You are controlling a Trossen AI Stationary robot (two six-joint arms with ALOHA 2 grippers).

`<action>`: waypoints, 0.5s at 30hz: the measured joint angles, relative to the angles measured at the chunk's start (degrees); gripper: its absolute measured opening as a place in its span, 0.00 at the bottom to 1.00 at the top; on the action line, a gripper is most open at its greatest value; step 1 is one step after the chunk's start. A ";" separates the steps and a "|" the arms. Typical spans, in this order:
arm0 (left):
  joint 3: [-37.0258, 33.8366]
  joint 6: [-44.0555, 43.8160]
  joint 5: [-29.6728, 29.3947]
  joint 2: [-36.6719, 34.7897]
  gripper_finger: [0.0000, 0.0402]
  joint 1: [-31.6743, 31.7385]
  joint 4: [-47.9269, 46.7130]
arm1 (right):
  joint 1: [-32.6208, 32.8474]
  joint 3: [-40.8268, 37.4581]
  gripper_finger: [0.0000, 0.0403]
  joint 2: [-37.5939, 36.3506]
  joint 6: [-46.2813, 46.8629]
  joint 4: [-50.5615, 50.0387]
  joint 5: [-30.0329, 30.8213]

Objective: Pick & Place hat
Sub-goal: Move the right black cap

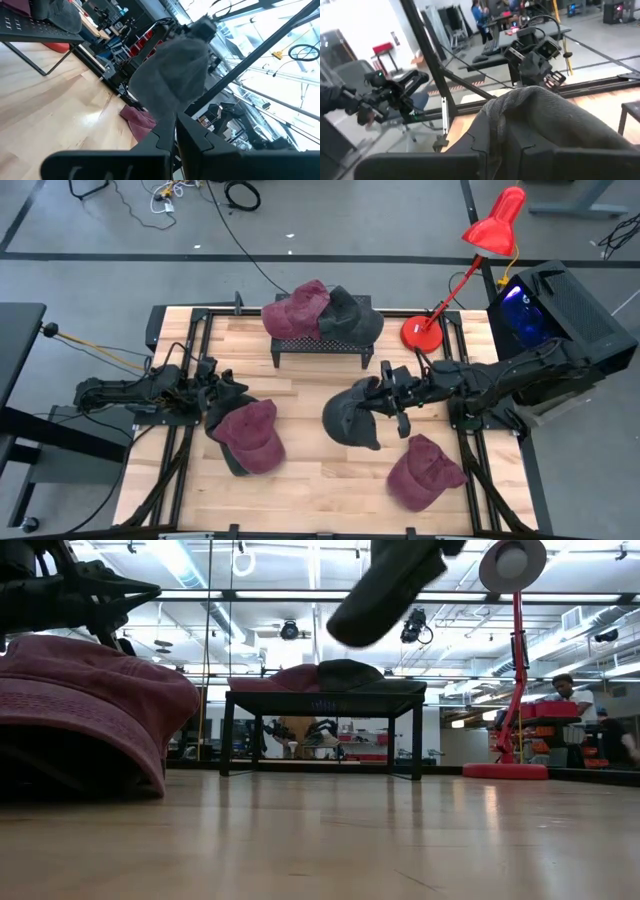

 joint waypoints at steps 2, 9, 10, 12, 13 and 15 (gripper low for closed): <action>0.00 0.00 -0.53 0.00 0.05 0.00 -0.02 | 0.19 -4.51 0.06 -0.14 1.57 6.46 0.10; 0.00 1.22 -1.81 0.00 0.05 0.00 -0.17 | 0.21 -15.79 0.06 1.89 0.57 26.86 3.46; 0.00 1.32 -1.84 0.00 0.05 0.00 -0.15 | 0.21 -16.69 0.06 2.40 0.38 28.29 3.63; 0.00 1.36 -1.84 0.00 0.05 0.00 -0.17 | 0.21 -18.08 0.06 3.35 0.23 30.33 3.93; 0.00 1.39 -1.84 0.00 0.05 0.00 -0.17 | 0.21 -18.34 0.06 4.02 0.34 31.13 3.91; 0.01 1.49 -1.84 0.00 0.05 0.00 -0.20 | 0.21 -18.77 0.06 5.42 0.52 31.93 4.20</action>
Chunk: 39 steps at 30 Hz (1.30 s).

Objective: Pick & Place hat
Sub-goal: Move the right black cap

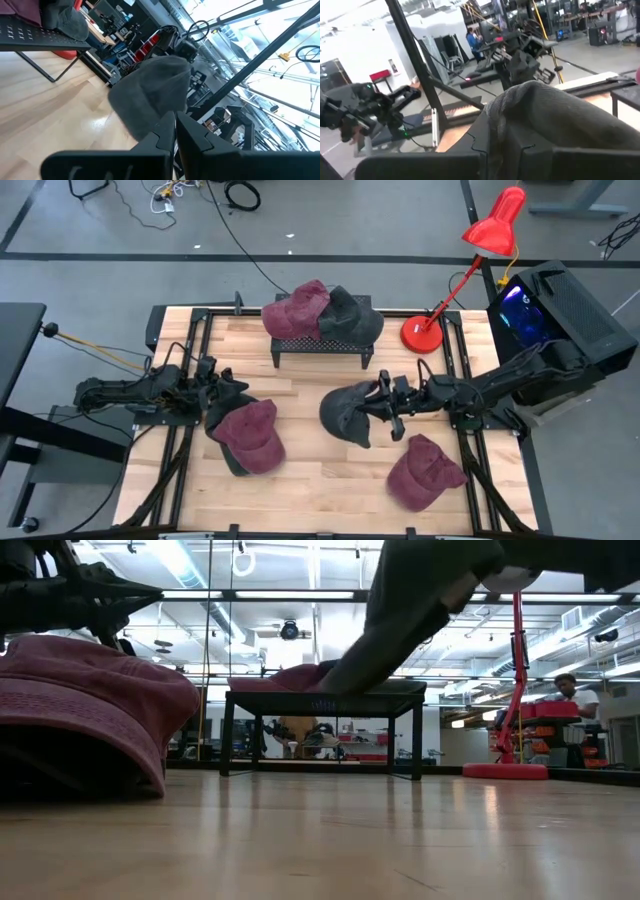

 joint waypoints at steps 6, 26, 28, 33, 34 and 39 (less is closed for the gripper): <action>0.00 0.04 0.00 0.00 0.05 0.00 -1.19 | -0.20 0.07 0.06 5.45 -1.30 4.22 3.22; -0.02 0.01 -0.58 0.00 0.05 0.00 -4.58 | -0.20 0.11 0.06 22.37 6.27 20.09 23.33; 0.00 0.04 -0.85 0.00 0.05 0.00 -4.58 | -0.20 0.11 0.06 23.67 6.50 20.05 24.39; -0.02 1.30 -0.90 0.00 0.05 0.00 -4.58 | -0.33 0.11 0.06 26.61 7.09 22.14 27.13; 0.00 1.37 -0.90 0.00 0.05 0.00 -4.58 | -0.33 0.19 0.06 27.10 7.31 23.04 28.00; -0.01 1.54 -1.07 0.00 0.05 0.00 -4.57 | -0.34 1.67 0.06 28.12 8.76 22.64 30.45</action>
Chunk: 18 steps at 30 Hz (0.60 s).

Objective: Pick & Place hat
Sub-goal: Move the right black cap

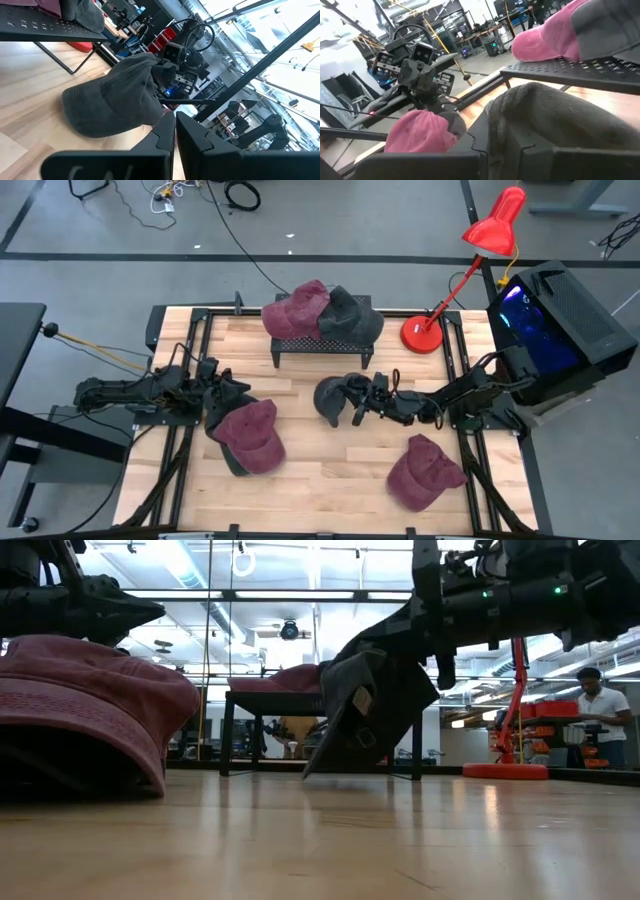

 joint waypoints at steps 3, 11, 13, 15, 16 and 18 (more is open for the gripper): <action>-0.01 0.02 -0.02 0.00 0.05 0.00 0.01 | 0.02 1.45 0.06 0.70 2.01 -2.20 -0.57; -0.01 -0.15 0.00 0.00 0.05 0.00 0.05 | 0.02 3.84 0.23 0.76 5.64 -7.48 -2.43; 0.01 -0.15 0.00 0.00 0.05 0.00 0.05 | 0.02 3.84 0.30 0.76 5.81 -7.86 -2.36; 0.00 -0.07 0.00 0.00 0.05 0.00 0.05 | 0.02 3.84 0.38 0.76 7.51 -8.62 -2.99; -0.01 -0.20 0.01 0.00 0.05 0.00 0.05 | 0.00 3.84 0.42 0.76 8.61 -8.92 -3.89; 0.00 -0.24 0.00 0.00 0.05 0.00 0.05 | -0.03 3.84 0.50 0.76 10.10 -9.27 -6.04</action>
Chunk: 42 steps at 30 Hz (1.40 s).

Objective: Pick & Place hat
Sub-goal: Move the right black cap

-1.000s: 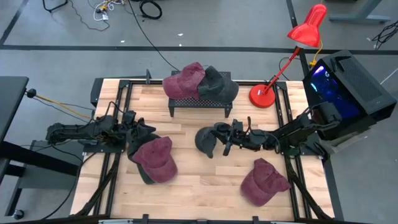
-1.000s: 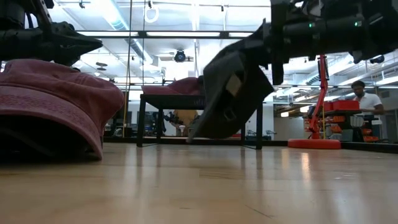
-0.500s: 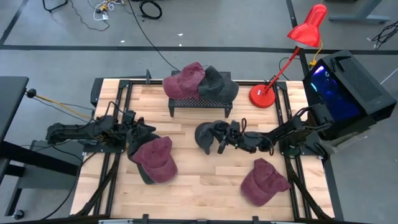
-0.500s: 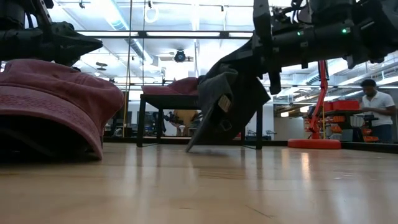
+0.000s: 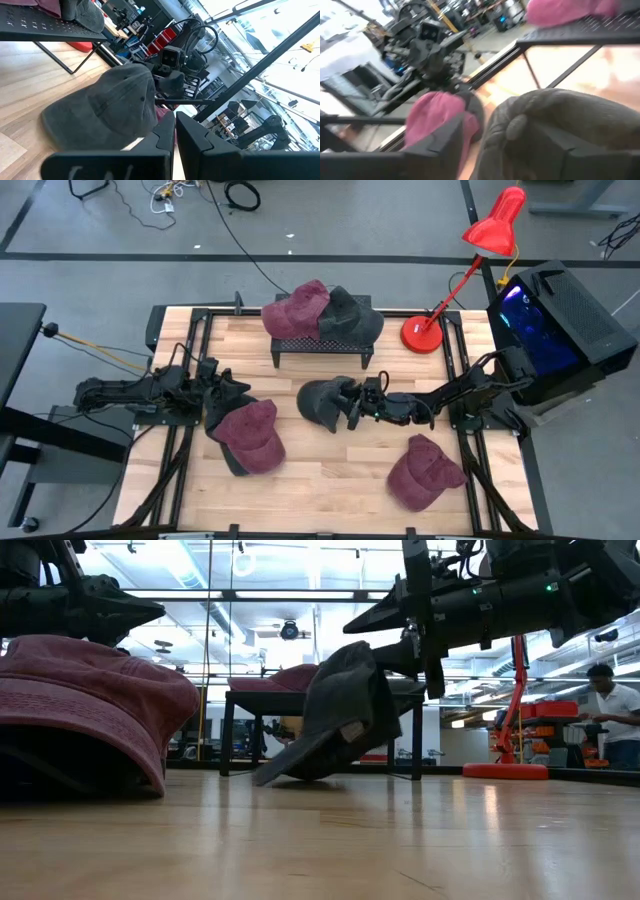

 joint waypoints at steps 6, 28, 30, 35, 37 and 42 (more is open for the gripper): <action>0.00 -1.89 -1.00 0.00 0.05 0.00 0.08 | 0.05 0.00 0.69 0.00 1.58 0.24 -7.82; 0.00 -1.76 -1.29 0.00 0.05 0.00 0.39 | -1.74 -0.02 0.77 -0.57 21.71 3.75 -23.63; -0.02 -1.88 -1.29 0.00 0.05 0.00 0.39 | -2.19 0.11 0.77 -0.57 24.59 3.80 -26.84; -0.02 -1.90 -1.29 0.00 0.05 0.00 0.39 | -2.47 4.01 0.77 -0.57 28.17 -2.16 -30.65; 0.00 -1.92 -1.29 0.00 0.05 0.00 0.42 | -2.47 6.93 0.77 -0.57 28.16 -10.00 -30.71; -0.01 -1.92 -1.29 0.00 0.05 0.00 0.44 | -2.51 16.15 0.77 -0.57 25.21 -35.14 -26.84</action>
